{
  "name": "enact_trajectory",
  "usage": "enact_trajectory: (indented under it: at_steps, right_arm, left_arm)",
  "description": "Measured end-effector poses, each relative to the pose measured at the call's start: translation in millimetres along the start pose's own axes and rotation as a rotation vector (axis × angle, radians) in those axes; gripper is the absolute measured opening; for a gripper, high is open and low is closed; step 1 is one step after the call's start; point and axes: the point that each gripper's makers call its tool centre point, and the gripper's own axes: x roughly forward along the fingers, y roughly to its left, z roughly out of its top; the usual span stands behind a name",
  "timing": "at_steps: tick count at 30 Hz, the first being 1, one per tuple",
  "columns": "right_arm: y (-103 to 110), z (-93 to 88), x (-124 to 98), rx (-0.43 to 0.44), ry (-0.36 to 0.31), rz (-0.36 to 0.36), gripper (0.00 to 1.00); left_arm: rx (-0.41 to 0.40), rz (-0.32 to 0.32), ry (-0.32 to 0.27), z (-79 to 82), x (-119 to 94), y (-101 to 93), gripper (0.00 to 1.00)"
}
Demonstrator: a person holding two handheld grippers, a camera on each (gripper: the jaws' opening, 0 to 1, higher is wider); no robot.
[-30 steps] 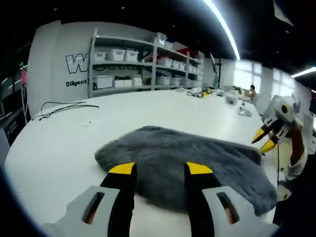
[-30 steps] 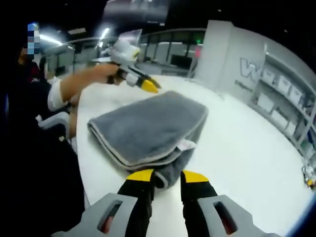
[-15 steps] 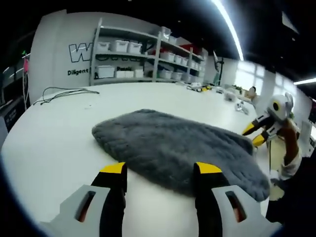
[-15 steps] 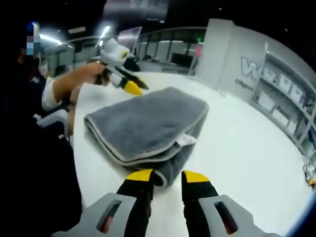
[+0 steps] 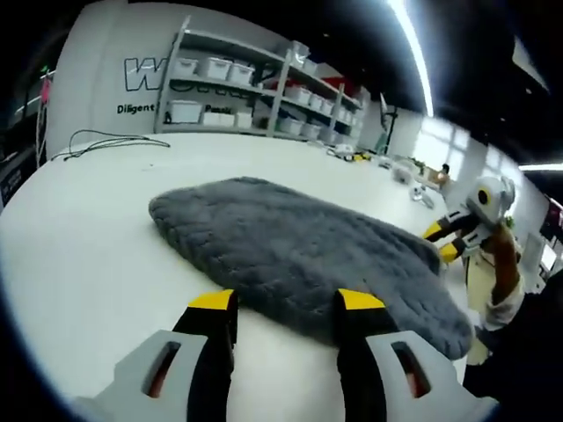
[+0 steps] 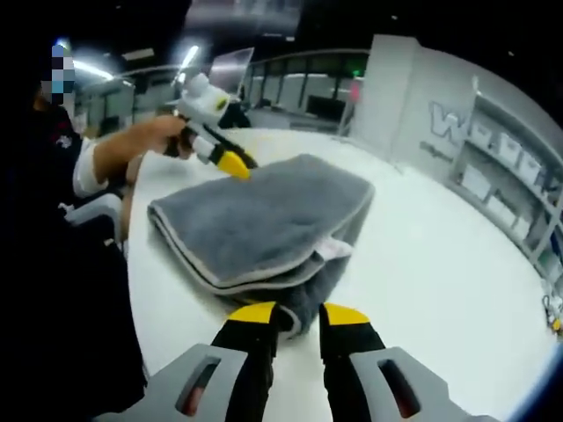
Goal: Open the folded towel by lifting each exposed corner and separating the folded layers until the towel lies flat within the target outline without major curled edges
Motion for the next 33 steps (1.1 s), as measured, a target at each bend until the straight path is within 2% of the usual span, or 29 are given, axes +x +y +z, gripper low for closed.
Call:
enact_trajectory:
  at_steps: [6, 9, 12, 18, 20, 24, 30, 33]
  right_arm:
    - [7, -1.8, 2, 0.004, -0.001, 0.016, 0.1]
    - [8, -5.7, 3, 0.004, 0.012, 0.016, 0.1]
    - [10, -7.7, 3, 0.042, 0.008, 0.02, 0.1]
    - [13, -10.6, 4, 0.066, 0.008, 0.04, 0.06]
    - [10, -11.0, 4, 0.079, 0.011, 0.044, 0.05]
    - [9, -11.1, 3, 0.091, 0.014, 0.051, 0.04]
    - [9, -10.3, 1, 0.102, 0.018, 0.065, 0.02]
    - [10, -10.2, 1, 0.1, 0.019, 0.074, 0.02]
  left_arm:
    - [-0.003, -0.013, 0.009, -6.6, 2, -8.9, 0.38]
    - [-0.013, -0.021, 0.01, -4.9, 3, -6.1, 0.36]
    - [-0.017, -0.023, 0.009, -5.3, 3, -5.9, 0.34]
    - [0.016, -0.035, 0.021, -11.6, 4, -14.9, 0.27]
    - [0.021, -0.031, 0.026, -6.6, 7, -6.3, 0.26]
    - [0.05, -0.016, 0.031, -4.6, 7, -4.9, 0.23]
    - [0.034, -0.016, 0.029, -2.9, 7, -1.8, 0.17]
    - [0.061, -0.007, 0.036, -1.8, 7, -2.7, 0.14]
